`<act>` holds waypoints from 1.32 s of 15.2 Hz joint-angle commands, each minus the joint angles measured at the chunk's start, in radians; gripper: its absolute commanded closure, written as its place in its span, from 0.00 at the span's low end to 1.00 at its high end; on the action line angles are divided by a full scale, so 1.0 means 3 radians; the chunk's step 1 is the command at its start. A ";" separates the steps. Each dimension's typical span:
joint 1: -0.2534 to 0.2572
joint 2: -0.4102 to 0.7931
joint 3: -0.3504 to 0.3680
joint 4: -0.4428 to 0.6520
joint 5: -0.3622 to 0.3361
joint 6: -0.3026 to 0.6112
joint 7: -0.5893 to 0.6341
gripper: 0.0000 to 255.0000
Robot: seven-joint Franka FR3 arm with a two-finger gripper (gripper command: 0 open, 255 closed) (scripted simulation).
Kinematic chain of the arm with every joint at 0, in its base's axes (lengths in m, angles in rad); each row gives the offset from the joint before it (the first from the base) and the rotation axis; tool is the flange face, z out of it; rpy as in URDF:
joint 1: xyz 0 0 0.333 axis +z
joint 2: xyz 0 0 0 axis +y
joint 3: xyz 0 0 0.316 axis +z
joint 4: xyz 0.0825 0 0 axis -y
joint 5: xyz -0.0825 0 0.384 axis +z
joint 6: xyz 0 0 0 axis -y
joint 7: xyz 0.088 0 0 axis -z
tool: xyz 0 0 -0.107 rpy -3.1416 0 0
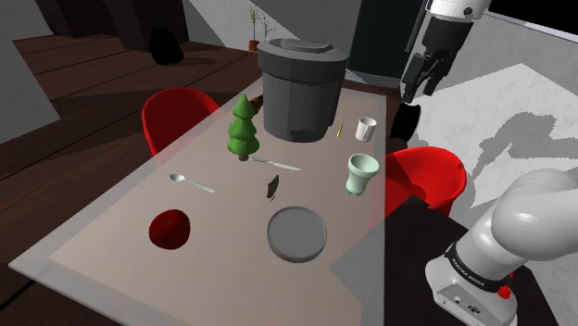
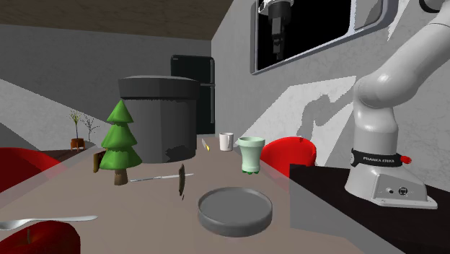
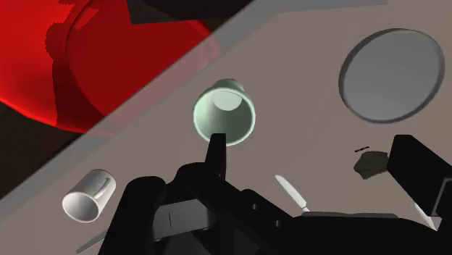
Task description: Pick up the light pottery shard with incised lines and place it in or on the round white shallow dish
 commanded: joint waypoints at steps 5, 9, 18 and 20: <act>-0.0038 0.0009 0.0345 -0.0290 0.0162 0.0359 0.0567 0.00; -0.0079 0.0147 0.0704 -0.0477 0.0303 0.0741 0.1138 0.00; -0.0330 0.0919 0.1567 -0.0505 0.0362 0.1621 0.2490 0.00; -0.0432 0.1168 0.1767 -0.0438 0.0280 0.1801 0.2827 0.00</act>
